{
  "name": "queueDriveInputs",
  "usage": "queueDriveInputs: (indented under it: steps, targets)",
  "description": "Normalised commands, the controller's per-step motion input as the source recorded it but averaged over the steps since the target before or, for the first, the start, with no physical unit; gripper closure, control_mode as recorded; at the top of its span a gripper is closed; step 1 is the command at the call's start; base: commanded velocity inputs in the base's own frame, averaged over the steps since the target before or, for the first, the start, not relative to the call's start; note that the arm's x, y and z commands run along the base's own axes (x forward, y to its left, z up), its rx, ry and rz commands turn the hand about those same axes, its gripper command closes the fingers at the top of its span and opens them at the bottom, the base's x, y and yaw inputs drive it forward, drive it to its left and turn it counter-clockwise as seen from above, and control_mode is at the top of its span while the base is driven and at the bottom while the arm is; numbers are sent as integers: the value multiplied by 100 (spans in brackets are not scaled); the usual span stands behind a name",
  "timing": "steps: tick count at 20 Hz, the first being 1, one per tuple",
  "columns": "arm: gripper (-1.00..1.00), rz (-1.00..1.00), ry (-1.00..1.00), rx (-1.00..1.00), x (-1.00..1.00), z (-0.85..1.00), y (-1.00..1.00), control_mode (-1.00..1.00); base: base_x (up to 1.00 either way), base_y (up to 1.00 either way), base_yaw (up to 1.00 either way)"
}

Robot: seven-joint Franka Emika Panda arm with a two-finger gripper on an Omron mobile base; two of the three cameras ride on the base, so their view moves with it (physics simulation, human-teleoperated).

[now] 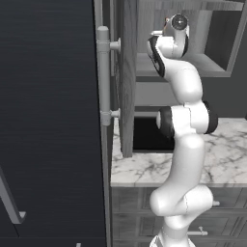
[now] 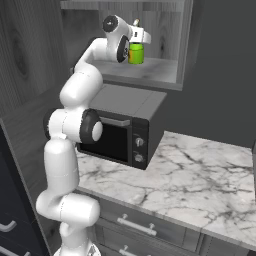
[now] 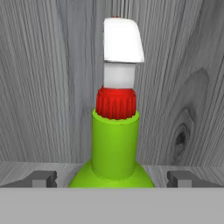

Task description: Move the cutting board and knife to the sink. Then move spray from the cabinet to the counter.

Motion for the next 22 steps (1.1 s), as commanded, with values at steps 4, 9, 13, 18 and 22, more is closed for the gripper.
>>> queueDriveInputs:
  steps: [4,9,13,18,22]
  targets:
    - [-100,0,0,0,17,0,0,-100,0,0,0]
    - [-100,0,0,0,13,0,0,-100,0,0,0]
    - [-100,0,0,0,10,0,-5,-100,0,0,0]
    - [-100,0,0,0,7,0,-9,-100,0,0,0]
    - [-100,0,0,0,6,0,-9,-100,0,0,0]
